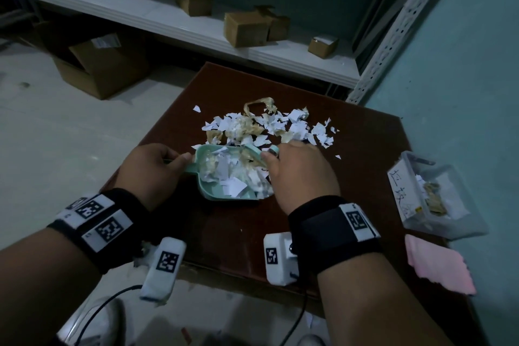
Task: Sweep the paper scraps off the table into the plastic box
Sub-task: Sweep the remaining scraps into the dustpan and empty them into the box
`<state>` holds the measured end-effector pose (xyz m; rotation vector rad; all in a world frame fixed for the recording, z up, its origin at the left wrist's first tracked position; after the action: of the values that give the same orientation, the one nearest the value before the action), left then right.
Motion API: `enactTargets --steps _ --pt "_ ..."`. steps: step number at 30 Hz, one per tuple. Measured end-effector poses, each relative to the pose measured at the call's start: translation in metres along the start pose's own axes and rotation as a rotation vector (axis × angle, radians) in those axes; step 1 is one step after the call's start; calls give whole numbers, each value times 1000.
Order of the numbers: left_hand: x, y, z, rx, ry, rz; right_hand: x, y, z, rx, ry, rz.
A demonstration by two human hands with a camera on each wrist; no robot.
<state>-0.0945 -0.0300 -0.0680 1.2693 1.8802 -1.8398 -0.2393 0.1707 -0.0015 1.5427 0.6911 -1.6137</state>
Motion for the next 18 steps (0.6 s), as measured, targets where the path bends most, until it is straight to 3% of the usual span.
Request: enactTargets --steps 6,11,15,18 --pt "5 1 -3 -19 45 -76 -11 16 -7 -55 -119 139" --pt "0 -1 -8 -3 52 -43 -32 -24 -11 73 -233 10" --pt "0 2 -7 5 53 -18 -25 -49 -12 207 -149 -132" --pt "2 3 -8 -8 70 -24 -12 -43 -8 216 -78 -99"
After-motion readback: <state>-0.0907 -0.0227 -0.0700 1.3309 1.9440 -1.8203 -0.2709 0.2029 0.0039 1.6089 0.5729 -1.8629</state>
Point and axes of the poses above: each hand's wrist, its own z-axis towards the middle knuckle, its own x-axis out of the palm, y = z × x, the point moved 6 cm from there along z, towards the middle knuckle, and after that the axes turned 13 degrees about -x, right-handed, at the moved point
